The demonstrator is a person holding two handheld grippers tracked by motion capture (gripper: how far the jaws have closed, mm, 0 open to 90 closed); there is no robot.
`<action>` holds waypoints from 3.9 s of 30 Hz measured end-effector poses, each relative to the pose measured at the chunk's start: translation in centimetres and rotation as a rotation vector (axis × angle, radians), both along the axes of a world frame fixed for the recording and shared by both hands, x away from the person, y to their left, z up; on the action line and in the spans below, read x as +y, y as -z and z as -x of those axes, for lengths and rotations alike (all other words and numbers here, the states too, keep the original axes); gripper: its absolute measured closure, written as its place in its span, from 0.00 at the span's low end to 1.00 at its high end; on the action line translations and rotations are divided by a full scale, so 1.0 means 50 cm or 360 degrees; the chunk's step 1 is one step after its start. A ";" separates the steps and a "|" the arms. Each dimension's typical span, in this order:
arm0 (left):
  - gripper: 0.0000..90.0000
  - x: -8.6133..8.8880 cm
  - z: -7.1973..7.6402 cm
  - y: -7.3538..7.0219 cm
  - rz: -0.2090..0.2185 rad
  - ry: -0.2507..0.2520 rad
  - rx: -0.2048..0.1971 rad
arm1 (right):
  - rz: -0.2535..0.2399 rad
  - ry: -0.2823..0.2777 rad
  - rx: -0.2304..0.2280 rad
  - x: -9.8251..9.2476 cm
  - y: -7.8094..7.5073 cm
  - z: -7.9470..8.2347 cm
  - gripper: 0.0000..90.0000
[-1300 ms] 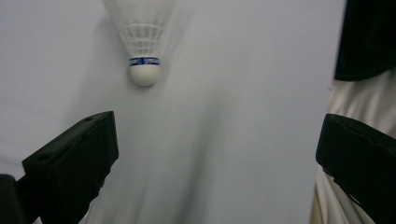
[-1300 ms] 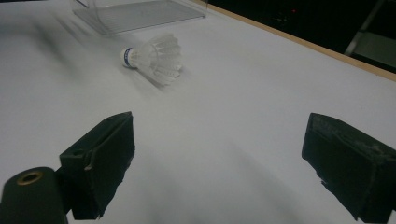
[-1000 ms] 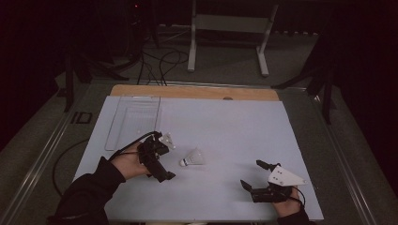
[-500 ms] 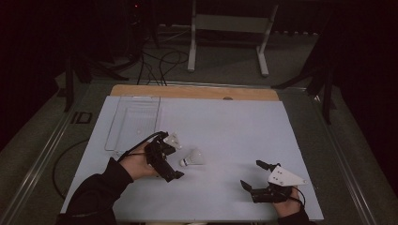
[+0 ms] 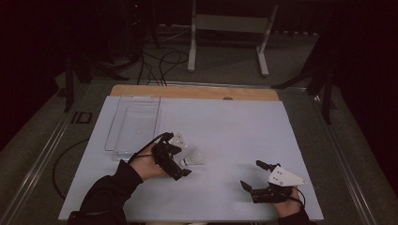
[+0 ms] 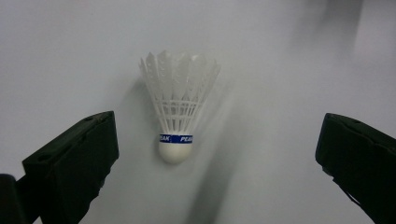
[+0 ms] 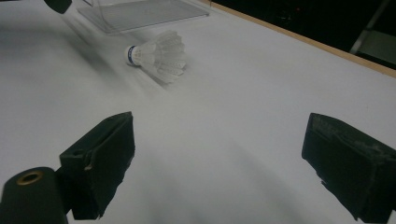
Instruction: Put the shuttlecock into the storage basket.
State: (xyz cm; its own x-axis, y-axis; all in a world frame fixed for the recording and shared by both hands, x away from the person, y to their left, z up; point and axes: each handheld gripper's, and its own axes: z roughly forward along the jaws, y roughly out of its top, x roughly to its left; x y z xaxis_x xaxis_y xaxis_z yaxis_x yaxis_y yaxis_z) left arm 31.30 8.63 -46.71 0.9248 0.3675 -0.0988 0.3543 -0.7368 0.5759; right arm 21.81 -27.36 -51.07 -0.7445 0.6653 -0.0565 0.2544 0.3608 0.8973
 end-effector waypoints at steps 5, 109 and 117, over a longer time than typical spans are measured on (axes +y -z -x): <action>0.00 -0.004 -0.004 0.016 -0.0016 -0.0008 -0.0006 | 0.0003 -0.0004 0.0005 0.001 0.001 0.000 0.10; 0.73 -0.032 -0.027 0.032 -0.0356 0.0060 0.0092 | -0.0011 -0.0005 0.0008 -0.001 0.000 0.000 0.10; 0.73 -0.032 -0.023 0.020 -0.0350 0.0073 0.0097 | -0.0009 -0.0003 0.0011 0.000 0.000 0.000 0.10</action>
